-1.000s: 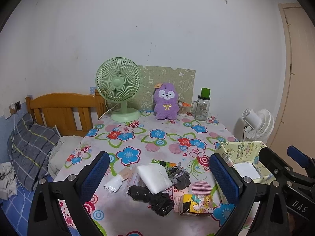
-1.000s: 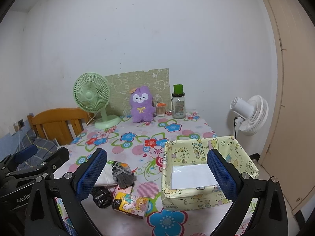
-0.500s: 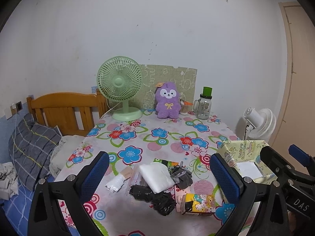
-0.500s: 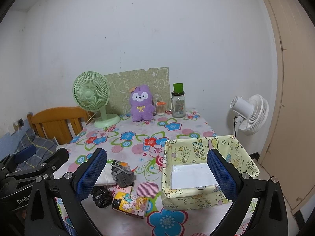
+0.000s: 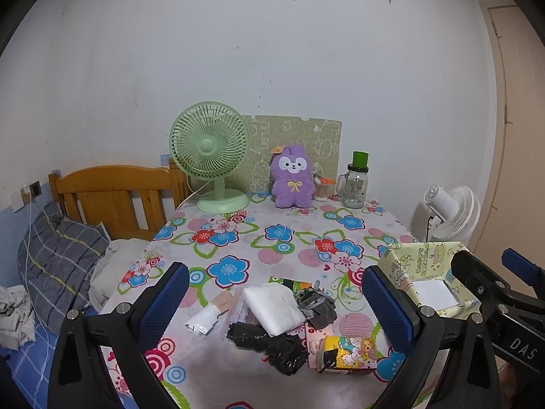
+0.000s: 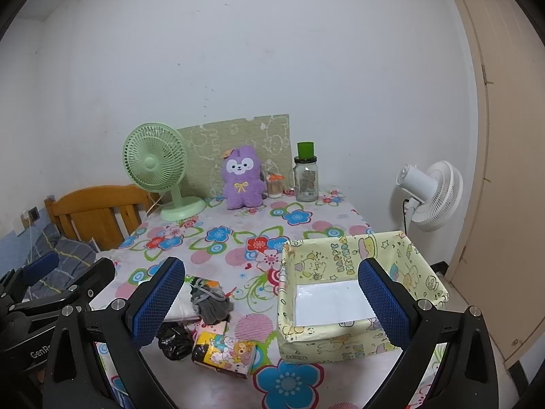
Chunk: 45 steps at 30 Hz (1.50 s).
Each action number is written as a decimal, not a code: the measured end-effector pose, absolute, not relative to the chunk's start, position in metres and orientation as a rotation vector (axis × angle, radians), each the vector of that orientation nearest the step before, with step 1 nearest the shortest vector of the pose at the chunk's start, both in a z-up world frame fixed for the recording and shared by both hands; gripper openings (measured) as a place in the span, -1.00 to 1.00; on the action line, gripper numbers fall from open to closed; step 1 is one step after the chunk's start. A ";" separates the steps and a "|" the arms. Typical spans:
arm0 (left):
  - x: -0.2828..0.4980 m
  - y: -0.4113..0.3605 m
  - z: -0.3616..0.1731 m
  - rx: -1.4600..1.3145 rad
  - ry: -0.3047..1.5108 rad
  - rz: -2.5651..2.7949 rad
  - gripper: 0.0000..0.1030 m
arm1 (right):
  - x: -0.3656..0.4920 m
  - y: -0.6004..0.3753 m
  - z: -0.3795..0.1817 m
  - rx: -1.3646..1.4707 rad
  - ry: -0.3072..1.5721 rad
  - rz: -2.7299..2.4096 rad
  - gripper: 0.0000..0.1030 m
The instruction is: Organize soft objects
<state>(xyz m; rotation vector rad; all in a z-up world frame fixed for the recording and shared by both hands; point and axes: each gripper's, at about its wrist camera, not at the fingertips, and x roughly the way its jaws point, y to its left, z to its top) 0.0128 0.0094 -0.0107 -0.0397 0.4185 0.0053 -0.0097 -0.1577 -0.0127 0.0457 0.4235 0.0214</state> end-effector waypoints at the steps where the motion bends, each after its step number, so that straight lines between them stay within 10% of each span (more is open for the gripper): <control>1: 0.013 0.009 -0.011 -0.038 0.418 0.006 0.97 | -0.010 -0.158 -0.013 0.045 0.425 0.021 0.99; 45: 0.018 0.014 -0.029 -0.037 0.456 0.029 0.92 | -0.003 -0.149 -0.020 0.058 0.446 0.020 0.99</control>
